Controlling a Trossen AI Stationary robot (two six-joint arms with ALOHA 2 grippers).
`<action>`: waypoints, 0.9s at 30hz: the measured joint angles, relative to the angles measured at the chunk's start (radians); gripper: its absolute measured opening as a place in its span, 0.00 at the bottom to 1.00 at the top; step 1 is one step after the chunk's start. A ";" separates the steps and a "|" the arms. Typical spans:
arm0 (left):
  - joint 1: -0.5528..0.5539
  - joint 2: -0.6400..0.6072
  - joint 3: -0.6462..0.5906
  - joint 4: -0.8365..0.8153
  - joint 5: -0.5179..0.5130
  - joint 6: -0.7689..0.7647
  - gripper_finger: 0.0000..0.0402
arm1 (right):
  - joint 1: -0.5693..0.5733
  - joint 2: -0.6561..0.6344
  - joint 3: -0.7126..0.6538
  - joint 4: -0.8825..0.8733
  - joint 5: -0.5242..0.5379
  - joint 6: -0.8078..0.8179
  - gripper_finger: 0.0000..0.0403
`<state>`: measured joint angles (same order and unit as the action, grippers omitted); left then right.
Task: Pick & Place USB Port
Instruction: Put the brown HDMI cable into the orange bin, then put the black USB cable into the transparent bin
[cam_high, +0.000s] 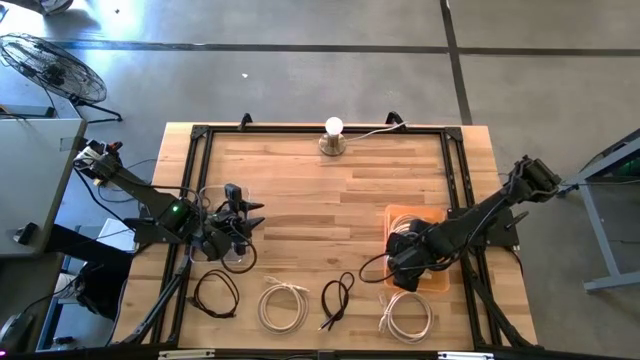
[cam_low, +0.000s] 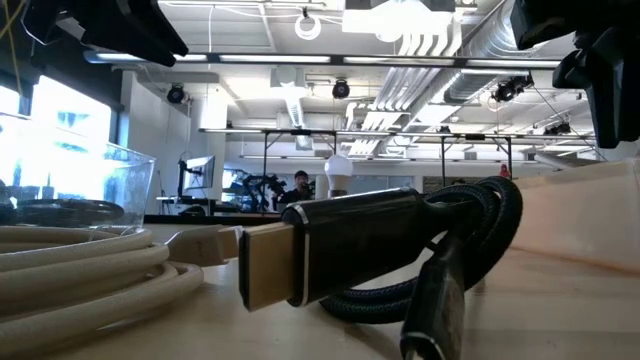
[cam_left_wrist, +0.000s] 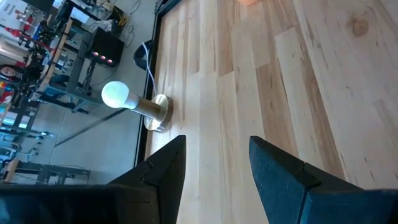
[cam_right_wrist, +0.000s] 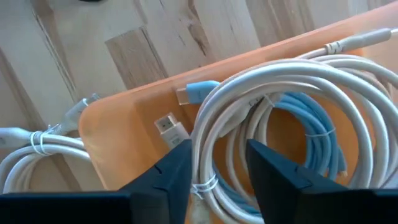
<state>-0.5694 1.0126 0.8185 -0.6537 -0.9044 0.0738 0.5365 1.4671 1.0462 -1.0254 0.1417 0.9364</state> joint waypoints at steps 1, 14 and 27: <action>0.000 0.000 0.000 0.000 0.000 0.000 0.42 | -0.001 -0.001 0.000 0.000 -0.003 -0.004 0.36; 0.000 0.005 0.000 0.022 -0.007 0.083 0.42 | -0.112 -0.152 0.000 0.069 -0.076 -0.215 0.56; 0.000 0.005 0.000 0.120 -0.030 0.347 0.42 | -0.213 -0.279 0.000 0.531 -0.198 -0.828 0.56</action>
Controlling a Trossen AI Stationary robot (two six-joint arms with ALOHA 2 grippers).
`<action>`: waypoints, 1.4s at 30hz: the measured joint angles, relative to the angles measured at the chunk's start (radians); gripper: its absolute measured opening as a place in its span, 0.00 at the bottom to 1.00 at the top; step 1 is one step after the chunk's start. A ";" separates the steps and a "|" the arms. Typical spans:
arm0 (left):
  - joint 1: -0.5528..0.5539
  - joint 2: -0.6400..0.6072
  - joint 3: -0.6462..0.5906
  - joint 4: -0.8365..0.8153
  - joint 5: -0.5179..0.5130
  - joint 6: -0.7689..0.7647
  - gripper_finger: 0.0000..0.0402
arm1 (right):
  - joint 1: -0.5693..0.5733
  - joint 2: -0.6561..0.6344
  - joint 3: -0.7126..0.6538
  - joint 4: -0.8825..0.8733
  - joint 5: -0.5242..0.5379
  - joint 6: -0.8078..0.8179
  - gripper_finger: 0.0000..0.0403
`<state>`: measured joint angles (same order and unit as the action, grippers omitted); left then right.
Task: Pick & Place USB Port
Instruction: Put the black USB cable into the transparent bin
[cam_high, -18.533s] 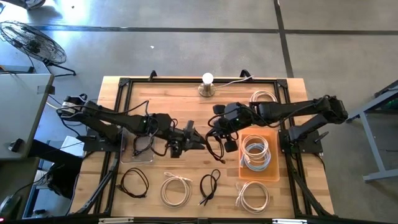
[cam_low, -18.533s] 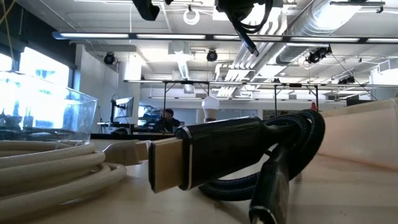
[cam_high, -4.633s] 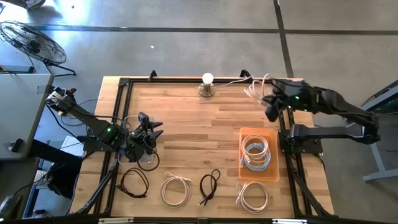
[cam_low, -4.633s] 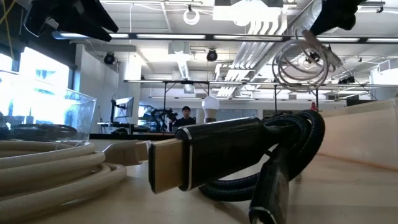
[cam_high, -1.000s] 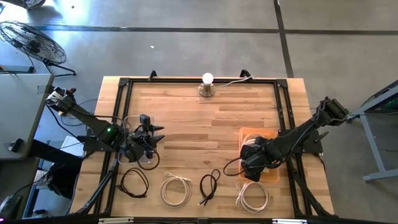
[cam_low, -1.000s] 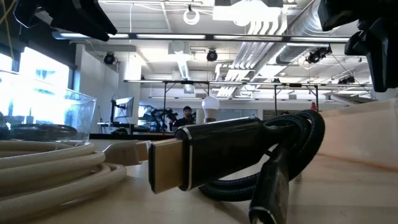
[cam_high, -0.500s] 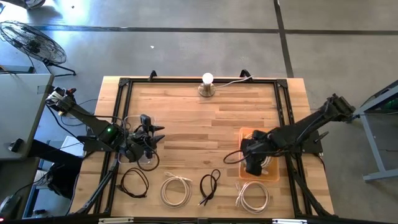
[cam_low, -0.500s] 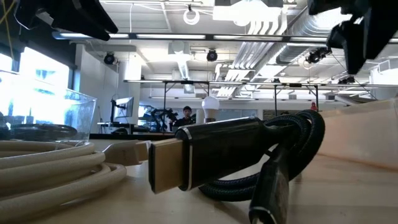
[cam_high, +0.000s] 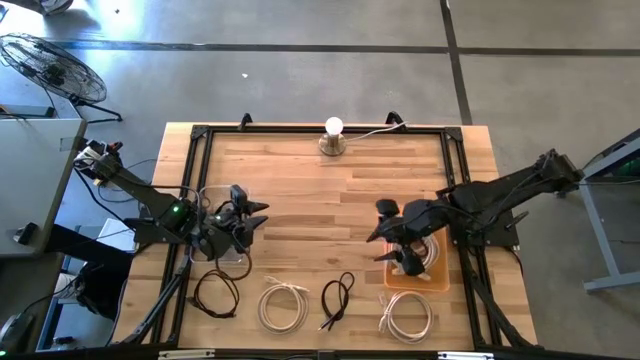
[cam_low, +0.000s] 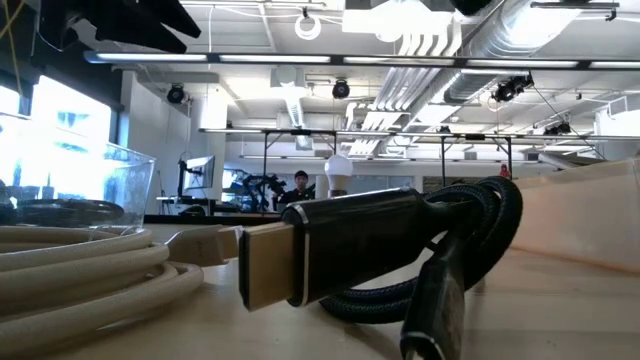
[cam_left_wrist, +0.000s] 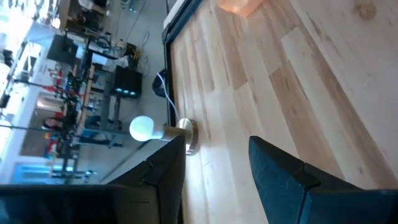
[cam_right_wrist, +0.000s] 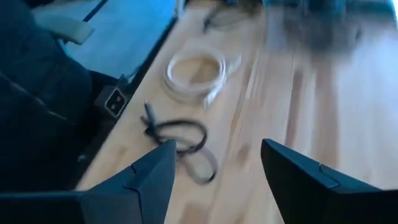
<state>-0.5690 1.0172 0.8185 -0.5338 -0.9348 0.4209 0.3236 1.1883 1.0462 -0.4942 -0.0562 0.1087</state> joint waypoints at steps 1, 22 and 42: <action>0.000 0.000 0.000 0.003 0.000 0.018 0.42 | -0.003 0.002 0.000 0.027 0.000 -0.063 0.56; 0.000 0.000 0.000 0.053 0.028 0.022 0.42 | -0.009 0.118 0.000 0.238 0.276 -0.971 0.56; 0.000 0.000 0.000 0.059 0.034 0.019 0.42 | -0.024 0.288 0.000 0.301 0.280 -0.949 0.56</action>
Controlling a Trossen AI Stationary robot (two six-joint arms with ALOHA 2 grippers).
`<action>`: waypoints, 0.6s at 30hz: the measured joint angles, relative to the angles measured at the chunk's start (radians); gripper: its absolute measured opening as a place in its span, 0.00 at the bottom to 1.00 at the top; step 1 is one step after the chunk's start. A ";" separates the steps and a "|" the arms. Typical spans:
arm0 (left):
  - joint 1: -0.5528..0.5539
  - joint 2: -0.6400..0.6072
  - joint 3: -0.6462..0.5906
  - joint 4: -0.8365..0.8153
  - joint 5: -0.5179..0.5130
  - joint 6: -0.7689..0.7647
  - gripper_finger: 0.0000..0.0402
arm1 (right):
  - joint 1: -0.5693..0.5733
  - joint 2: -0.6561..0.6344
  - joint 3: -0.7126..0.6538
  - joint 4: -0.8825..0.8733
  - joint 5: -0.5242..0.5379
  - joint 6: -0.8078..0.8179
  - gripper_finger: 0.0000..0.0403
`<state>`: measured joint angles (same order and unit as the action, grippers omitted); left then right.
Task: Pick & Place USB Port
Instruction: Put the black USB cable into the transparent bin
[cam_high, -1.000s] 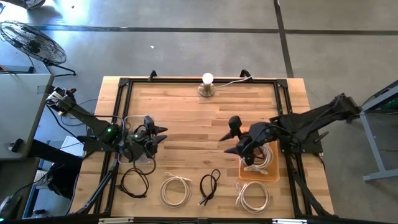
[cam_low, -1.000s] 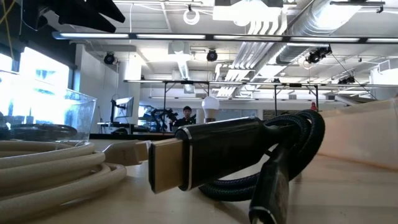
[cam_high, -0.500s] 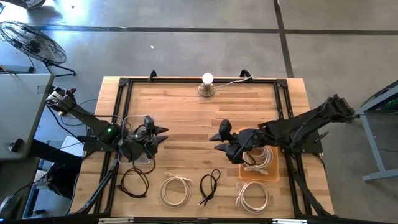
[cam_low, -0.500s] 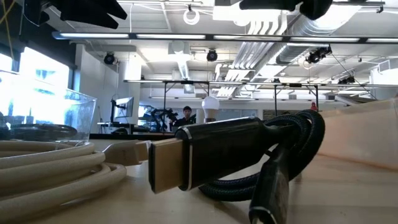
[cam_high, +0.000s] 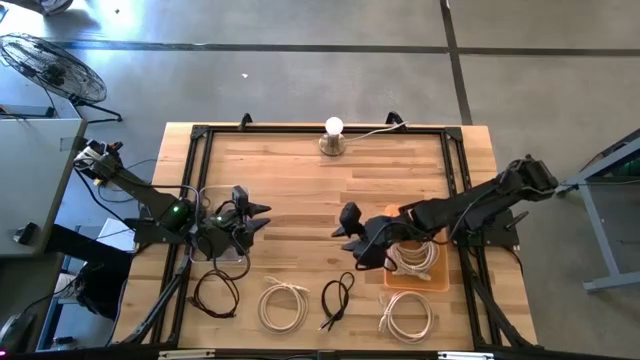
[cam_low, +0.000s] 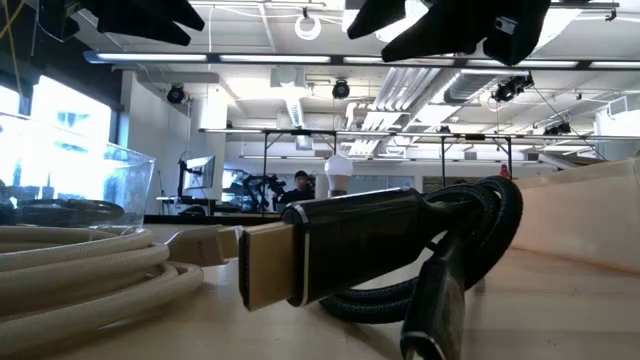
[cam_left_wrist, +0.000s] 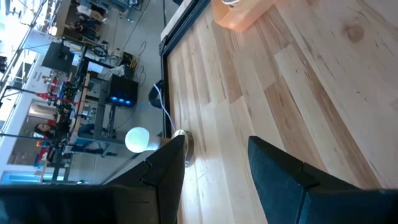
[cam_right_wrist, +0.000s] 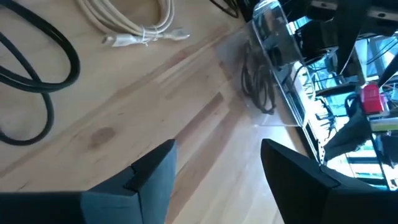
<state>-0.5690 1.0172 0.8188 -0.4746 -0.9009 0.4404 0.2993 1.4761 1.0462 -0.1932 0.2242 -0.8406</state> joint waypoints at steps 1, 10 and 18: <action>0.000 0.000 0.000 0.002 0.000 0.000 0.42 | 0.000 0.004 0.002 0.002 0.000 0.001 0.56; 0.000 0.000 0.000 0.001 0.001 -0.018 0.42 | -0.015 0.018 0.263 -0.225 0.010 0.104 0.56; 0.000 0.000 0.000 -0.006 0.009 -0.023 0.42 | -0.060 0.018 0.435 -0.426 -0.104 0.126 0.56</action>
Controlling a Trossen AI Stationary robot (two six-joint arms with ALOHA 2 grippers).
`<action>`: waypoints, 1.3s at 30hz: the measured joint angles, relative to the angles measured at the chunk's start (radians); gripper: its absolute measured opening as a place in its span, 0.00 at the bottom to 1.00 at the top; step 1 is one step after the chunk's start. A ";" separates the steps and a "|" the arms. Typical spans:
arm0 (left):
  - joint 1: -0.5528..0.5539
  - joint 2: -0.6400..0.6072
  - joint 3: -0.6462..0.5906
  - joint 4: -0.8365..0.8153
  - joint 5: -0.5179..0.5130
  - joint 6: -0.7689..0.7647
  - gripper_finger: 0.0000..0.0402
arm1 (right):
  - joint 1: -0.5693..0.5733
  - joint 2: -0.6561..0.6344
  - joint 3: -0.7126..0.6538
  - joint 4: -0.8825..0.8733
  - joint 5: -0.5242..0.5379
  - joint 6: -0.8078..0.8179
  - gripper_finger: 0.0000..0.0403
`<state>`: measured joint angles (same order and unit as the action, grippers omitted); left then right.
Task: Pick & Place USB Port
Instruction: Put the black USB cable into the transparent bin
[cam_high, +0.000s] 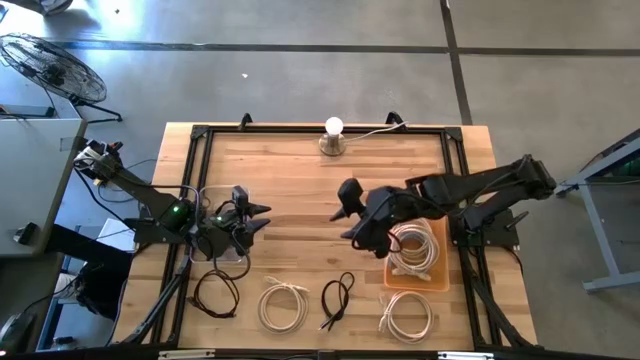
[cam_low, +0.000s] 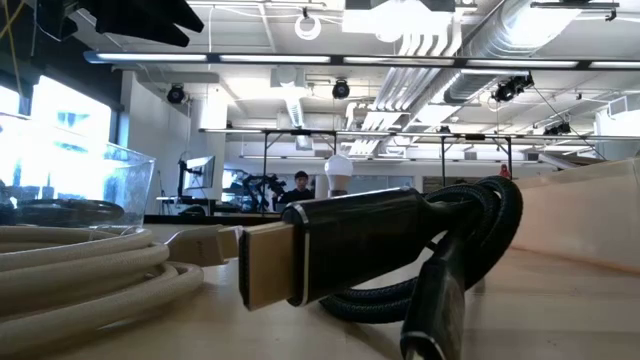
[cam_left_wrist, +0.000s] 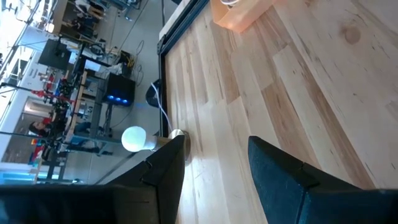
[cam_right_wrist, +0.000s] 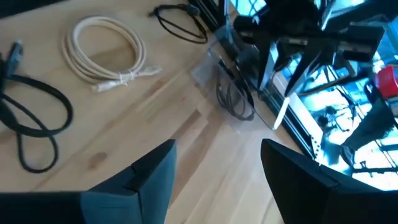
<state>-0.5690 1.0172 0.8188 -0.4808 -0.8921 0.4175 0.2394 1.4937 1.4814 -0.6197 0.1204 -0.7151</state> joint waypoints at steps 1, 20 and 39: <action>0.000 0.000 0.000 0.000 0.000 0.000 0.42 | -0.001 0.005 0.011 -0.010 -0.010 -0.003 0.56; 0.000 0.000 0.000 0.000 0.015 -0.004 0.42 | 0.044 0.307 0.263 -0.348 -0.071 0.037 0.53; 0.000 0.000 0.000 0.001 0.053 -0.093 0.42 | 0.161 0.308 0.069 -0.104 -0.108 0.193 0.44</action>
<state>-0.5690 1.0172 0.8185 -0.4801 -0.8387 0.3246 0.4008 1.8015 1.5508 -0.7241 0.0126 -0.5220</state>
